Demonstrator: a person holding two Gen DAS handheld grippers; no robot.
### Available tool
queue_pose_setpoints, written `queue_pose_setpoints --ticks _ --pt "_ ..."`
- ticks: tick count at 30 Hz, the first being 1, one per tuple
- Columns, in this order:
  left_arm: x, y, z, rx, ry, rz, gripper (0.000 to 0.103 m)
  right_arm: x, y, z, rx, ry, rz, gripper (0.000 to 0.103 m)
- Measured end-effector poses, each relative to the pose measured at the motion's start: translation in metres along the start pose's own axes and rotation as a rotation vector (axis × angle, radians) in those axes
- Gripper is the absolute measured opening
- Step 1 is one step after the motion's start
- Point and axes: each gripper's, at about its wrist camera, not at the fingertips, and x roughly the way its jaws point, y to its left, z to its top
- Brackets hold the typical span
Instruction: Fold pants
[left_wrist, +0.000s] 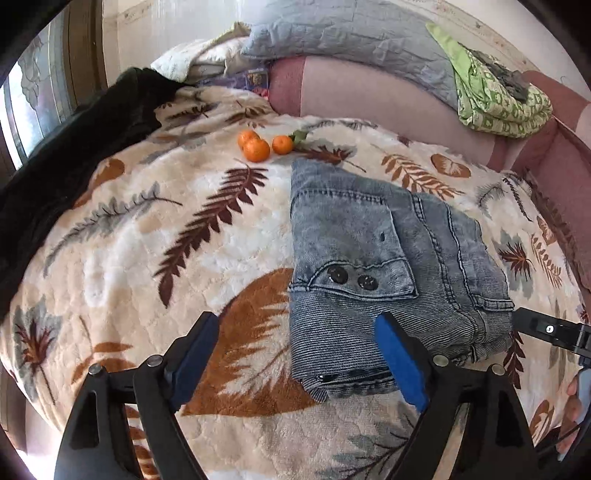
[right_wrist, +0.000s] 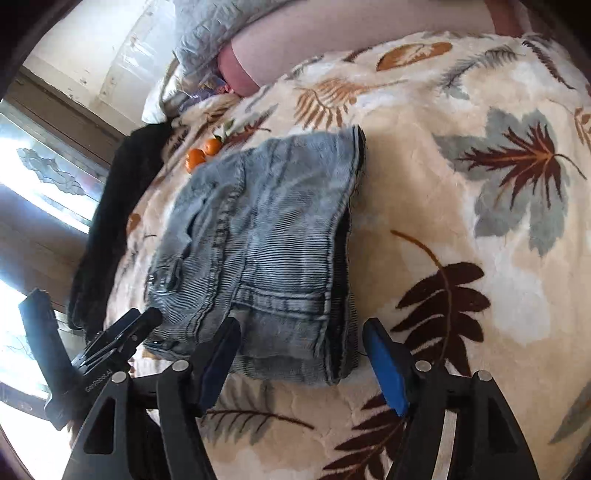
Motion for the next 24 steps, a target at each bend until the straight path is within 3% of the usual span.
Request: queue_pose_setpoints --ticks 2,6,11,16,22,24 --pt "-0.015 -0.002 -0.001 0.009 -0.024 0.012 0.087 -0.03 0.007 -0.011 -0.052 -0.081 -0.027 0.072" --pt "-0.041 -0.009 -0.008 -0.006 -0.06 -0.01 0.087 -0.07 0.014 -0.044 -0.135 -0.241 -0.076 0.084" --pt "-0.066 -0.02 -0.021 -0.003 -0.08 -0.002 0.087 -0.093 0.015 -0.083 -0.163 -0.354 -0.102 0.084" --pt "-0.081 -0.028 -0.036 -0.024 -0.1 -0.011 0.087 -0.098 0.031 -0.093 -0.252 -0.407 -0.105 0.085" --pt "-0.082 -0.032 -0.047 -0.041 -0.09 0.008 0.087 -0.09 0.042 -0.103 -0.316 -0.373 -0.107 0.089" --pt "-0.082 -0.032 -0.048 -0.04 -0.086 0.013 0.087 -0.087 0.043 -0.104 -0.327 -0.364 -0.116 0.096"
